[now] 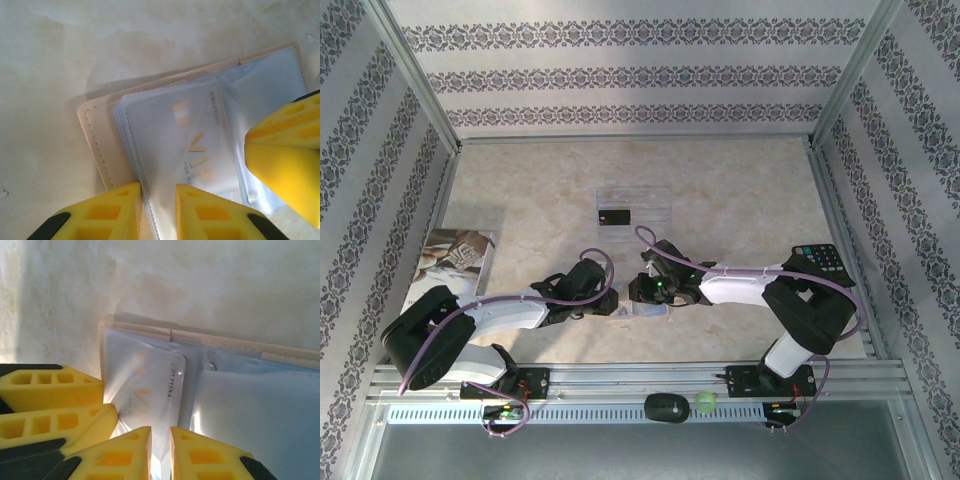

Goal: Take the credit cards out of the card holder

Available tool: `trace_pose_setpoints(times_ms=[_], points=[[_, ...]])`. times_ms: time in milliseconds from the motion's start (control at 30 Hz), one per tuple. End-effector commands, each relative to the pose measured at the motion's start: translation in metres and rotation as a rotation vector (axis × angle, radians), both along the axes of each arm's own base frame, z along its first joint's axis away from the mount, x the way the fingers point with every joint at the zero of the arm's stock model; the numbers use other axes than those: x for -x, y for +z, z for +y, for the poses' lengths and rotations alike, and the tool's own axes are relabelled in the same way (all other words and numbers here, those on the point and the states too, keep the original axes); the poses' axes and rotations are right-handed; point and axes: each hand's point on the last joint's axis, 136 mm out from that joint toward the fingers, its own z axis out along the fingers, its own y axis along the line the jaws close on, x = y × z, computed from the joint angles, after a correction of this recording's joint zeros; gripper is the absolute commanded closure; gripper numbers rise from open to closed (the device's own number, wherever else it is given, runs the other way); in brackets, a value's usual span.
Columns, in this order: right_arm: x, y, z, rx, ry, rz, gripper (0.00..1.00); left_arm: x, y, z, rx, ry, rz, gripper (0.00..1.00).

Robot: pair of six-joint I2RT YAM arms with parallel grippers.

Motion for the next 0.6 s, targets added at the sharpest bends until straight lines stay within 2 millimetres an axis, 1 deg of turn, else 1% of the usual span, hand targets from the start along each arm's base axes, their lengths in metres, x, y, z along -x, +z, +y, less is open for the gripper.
trace_pose_setpoints(times_ms=[0, 100, 400, 567], points=[[0.003, -0.009, -0.006, 0.019, -0.018, 0.033, 0.83, 0.005, -0.007, 0.008, -0.004, 0.017, 0.032, 0.76], [0.006, -0.014, -0.009, 0.039, -0.021, 0.053, 0.84, 0.004, -0.007, 0.008, -0.002, 0.019, 0.032, 0.76], [0.007, -0.021, -0.002, 0.039, 0.007, 0.082, 0.83, 0.004, -0.010, 0.008, 0.007, 0.022, 0.043, 0.76], [0.007, -0.020, 0.004, 0.002, 0.022, 0.090, 0.82, 0.003, -0.013, 0.007, 0.011, 0.019, 0.051, 0.76]])
